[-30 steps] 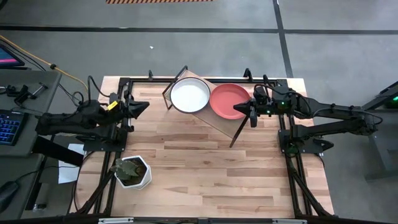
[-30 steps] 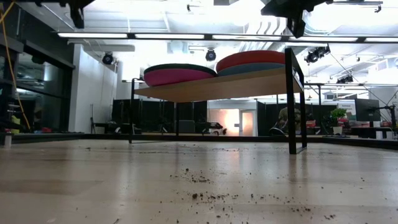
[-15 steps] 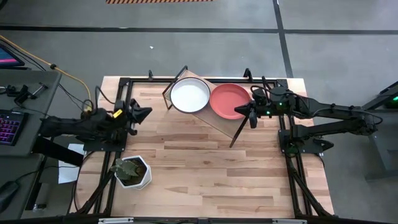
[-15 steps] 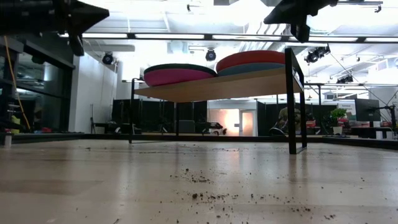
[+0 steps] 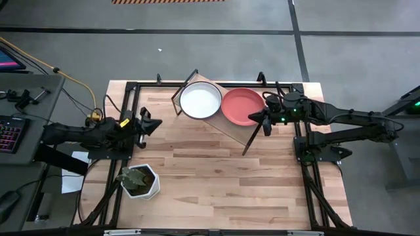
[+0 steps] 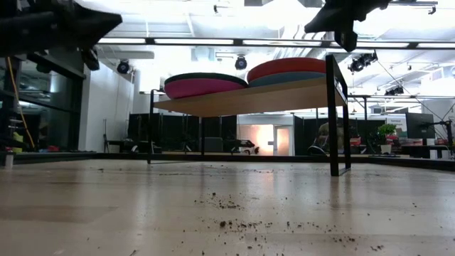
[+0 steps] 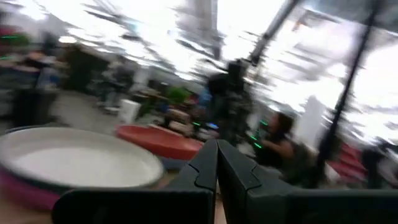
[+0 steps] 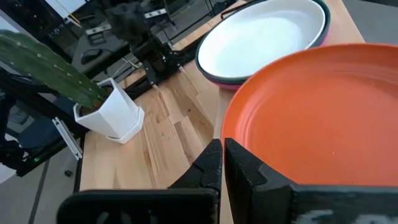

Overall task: Place and stack plates onto a shelf
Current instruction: Return to Home Position

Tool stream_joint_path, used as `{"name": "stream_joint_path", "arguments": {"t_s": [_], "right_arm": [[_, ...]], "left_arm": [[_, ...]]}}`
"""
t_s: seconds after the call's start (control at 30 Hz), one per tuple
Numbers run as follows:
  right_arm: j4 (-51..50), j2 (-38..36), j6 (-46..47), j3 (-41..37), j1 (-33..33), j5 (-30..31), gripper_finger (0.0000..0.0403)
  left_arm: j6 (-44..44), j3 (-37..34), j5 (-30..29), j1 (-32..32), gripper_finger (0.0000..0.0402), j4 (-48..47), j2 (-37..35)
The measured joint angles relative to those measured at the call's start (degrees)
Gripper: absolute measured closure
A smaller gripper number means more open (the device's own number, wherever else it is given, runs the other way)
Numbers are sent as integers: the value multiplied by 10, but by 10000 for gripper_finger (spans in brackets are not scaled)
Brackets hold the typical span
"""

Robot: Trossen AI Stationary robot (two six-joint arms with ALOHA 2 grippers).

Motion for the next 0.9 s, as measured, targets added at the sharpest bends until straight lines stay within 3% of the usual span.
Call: {"name": "stream_joint_path", "arguments": {"t_s": [0.2, 0.9], "right_arm": [[-6, 0, -1, 0, 0, 0, 402], [-6, 0, 3, 0, 0, 0, 402]], "left_arm": [[60, 0, 94, 0, 401, -65, 0], [50, 0, 107, 0, 401, -245, 0]]}}
